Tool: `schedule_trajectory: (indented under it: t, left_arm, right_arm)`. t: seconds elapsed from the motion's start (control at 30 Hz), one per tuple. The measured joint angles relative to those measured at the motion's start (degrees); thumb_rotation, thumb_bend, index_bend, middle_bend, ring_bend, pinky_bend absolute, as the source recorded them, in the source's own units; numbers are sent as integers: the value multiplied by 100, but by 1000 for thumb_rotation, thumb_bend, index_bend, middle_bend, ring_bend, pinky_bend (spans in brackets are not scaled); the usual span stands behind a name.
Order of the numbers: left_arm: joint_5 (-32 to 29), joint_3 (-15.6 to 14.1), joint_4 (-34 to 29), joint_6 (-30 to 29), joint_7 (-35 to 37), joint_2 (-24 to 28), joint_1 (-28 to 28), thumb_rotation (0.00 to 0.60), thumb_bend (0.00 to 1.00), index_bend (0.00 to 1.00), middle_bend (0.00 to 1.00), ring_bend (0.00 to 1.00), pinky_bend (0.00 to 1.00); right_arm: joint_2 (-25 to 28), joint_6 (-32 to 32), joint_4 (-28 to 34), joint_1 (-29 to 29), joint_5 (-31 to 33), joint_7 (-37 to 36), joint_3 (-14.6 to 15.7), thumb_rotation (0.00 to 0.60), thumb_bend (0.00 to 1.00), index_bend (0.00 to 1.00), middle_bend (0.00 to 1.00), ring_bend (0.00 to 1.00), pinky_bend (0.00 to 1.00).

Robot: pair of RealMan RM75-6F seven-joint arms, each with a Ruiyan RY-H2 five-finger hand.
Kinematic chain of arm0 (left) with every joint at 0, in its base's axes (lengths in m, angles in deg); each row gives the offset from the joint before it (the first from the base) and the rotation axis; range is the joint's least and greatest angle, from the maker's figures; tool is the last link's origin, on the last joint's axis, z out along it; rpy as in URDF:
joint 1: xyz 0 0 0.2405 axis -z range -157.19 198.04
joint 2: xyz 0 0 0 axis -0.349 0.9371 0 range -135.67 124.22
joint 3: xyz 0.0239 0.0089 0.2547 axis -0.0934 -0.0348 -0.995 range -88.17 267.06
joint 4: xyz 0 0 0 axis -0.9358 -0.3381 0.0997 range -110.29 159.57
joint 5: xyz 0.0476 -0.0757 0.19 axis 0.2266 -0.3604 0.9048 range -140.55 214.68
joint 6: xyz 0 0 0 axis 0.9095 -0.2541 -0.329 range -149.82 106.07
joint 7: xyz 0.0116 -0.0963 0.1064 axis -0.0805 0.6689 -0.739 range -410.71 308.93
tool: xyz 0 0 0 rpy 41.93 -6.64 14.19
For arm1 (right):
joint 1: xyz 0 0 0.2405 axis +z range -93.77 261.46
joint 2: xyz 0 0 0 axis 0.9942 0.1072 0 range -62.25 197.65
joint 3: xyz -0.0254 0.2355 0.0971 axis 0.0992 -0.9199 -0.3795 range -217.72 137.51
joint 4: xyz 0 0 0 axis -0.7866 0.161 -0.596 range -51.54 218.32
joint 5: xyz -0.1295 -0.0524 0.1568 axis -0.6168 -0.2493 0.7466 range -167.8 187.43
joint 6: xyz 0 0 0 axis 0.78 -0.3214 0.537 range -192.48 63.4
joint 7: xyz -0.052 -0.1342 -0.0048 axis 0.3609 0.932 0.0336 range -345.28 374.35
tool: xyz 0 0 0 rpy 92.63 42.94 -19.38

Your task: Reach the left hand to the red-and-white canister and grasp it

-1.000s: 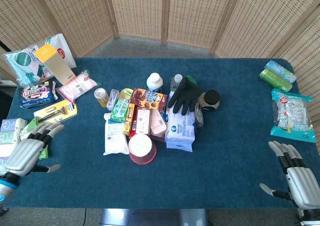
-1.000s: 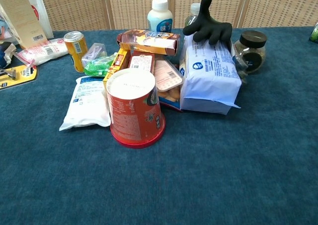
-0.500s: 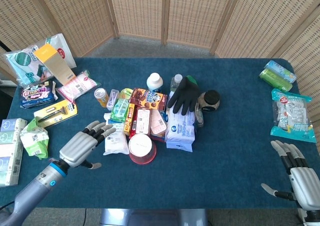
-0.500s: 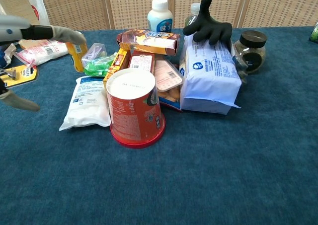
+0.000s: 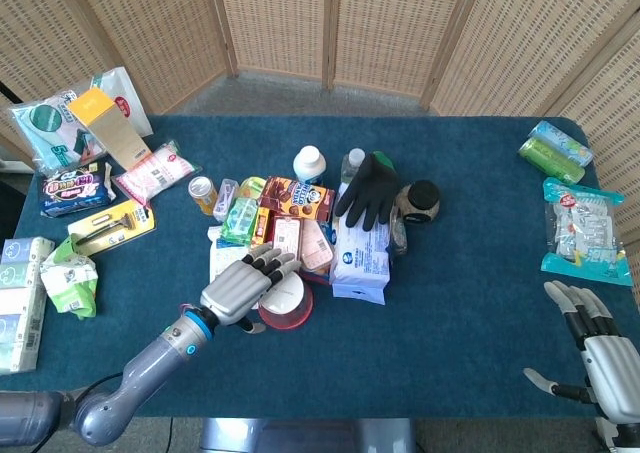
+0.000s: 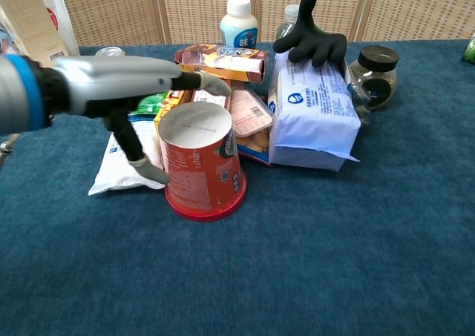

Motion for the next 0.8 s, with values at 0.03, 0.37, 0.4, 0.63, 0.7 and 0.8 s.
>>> schedule_trajectory:
  t: [0.03,0.37,0.4,0.63,0.7,0.8]
  left_arm:
    - [-139,0,70,-34,-108,-118,98,600,0,25,0,0,0]
    - [-483,-76,412,-1013,-743,-766,387,600,0,636,823,751,870]
    - [-470,-91,424,-1114,-784,-811,387,600,0,654,842,770,886]
    - [-266,-72,237,-1442,-749,-772,362,600,0,671,857,782,894]
    - [-191,-33,81,-1495,-692,-660,344,600,0,673,859,782,893]
    - [-92,46,-269,-1595,-628,-409,311,600,0,675,860,783,892]
  right_arm:
    - [6,9,0,-4,-7,-12,3,600,0,0,0,0,0]
    - [44,56,-8,-20,-32,-87,9,600,0,0,0,0,0]
    - [40,55,-9,-21,-39,-79,12,600,0,0,0,0,0]
    - [30,78,-5,-33,-34,-52,8,600,0,0,0,0,0]
    - [27,76,-6,-32,-35,-47,7,600,0,0,0,0,0]
    - [22,68,-5,-31,-44,-20,12,600,0,0,0,0,0]
